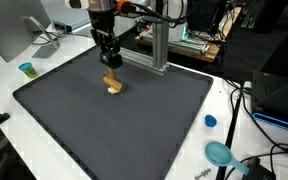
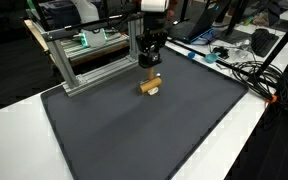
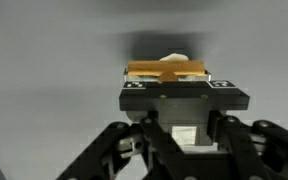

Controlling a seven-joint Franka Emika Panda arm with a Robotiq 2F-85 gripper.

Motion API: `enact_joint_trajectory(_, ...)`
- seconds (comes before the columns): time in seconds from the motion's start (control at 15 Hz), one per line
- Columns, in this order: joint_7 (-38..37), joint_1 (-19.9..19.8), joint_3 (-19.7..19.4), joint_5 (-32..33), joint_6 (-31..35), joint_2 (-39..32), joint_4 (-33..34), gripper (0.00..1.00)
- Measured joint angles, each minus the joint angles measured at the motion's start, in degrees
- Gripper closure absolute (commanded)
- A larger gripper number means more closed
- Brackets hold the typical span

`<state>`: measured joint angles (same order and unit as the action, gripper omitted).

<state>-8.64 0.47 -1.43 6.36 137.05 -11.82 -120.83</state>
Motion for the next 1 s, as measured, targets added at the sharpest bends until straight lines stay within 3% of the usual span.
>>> enact_joint_trajectory(0.27,0.0,0.0,0.0,0.0,0.0,-0.1,-0.1,0.53)
enact_joint_trajectory(0.33,0.0,0.0,0.0,0.0,0.0,-0.1,-0.1,0.78)
enact_joint_trajectory(1.0,0.1,-0.2,0.0,-1.8,0.3,-2.4,2.6,0.78)
